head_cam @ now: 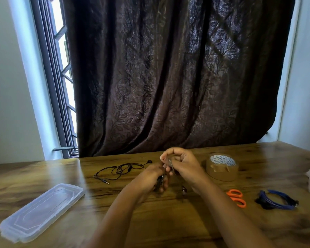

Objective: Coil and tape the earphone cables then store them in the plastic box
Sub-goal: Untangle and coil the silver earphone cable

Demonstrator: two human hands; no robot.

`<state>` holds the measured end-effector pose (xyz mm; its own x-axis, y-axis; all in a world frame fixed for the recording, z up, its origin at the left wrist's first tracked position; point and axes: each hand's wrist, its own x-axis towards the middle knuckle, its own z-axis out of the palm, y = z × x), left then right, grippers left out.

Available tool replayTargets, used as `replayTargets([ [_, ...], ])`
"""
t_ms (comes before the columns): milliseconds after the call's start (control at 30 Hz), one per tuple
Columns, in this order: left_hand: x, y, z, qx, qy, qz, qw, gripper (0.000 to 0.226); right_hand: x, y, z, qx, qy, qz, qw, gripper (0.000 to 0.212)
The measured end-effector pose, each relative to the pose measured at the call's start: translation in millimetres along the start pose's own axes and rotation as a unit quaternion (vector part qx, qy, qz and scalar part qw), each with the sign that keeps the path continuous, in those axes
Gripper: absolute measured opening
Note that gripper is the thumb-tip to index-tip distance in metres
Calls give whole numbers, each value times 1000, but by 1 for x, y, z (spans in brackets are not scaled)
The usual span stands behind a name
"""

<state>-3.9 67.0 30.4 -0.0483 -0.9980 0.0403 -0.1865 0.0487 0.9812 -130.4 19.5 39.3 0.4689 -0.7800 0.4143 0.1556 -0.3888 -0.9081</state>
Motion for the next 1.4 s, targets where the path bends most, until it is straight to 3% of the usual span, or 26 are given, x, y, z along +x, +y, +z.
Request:
replayTargets([
  [133, 1, 0, 3, -26, -3, -28, 999, 45, 2, -1, -7, 27, 66, 23, 997, 8],
  [233, -3, 2, 4, -42, -73, -37, 996, 54, 5, 0, -14, 53, 148, 44, 987, 11],
  [333, -5, 6, 6, -120, -121, -30, 985, 47, 8, 5, -21, 69, 202, 111, 971, 12],
  [567, -10, 15, 5, -339, -130, 20, 932, 47, 3, 11, -8, 38, 145, 182, 972, 4],
  [600, -10, 15, 5, -363, -124, 35, 923, 47, 3, 12, -6, 45, 140, 187, 971, 13],
  [700, -7, 15, 2, -407, -63, 74, 908, 45, 1, 14, 4, 66, 96, 204, 972, 36],
  [900, -3, 13, -3, -446, 71, 123, 884, 39, 3, 16, 20, 71, 2, 154, 986, 13],
  [1000, -4, 15, -6, -438, 107, 158, 878, 38, 3, 17, 23, 67, -24, 142, 987, 13],
  [1200, -1, 14, -3, -363, 144, 185, 902, 41, 2, 19, 22, 48, -44, 142, 988, 3],
  [1400, 3, 10, -6, -256, 176, 212, 927, 42, 0, 19, 31, 38, -47, 125, 990, 21],
])
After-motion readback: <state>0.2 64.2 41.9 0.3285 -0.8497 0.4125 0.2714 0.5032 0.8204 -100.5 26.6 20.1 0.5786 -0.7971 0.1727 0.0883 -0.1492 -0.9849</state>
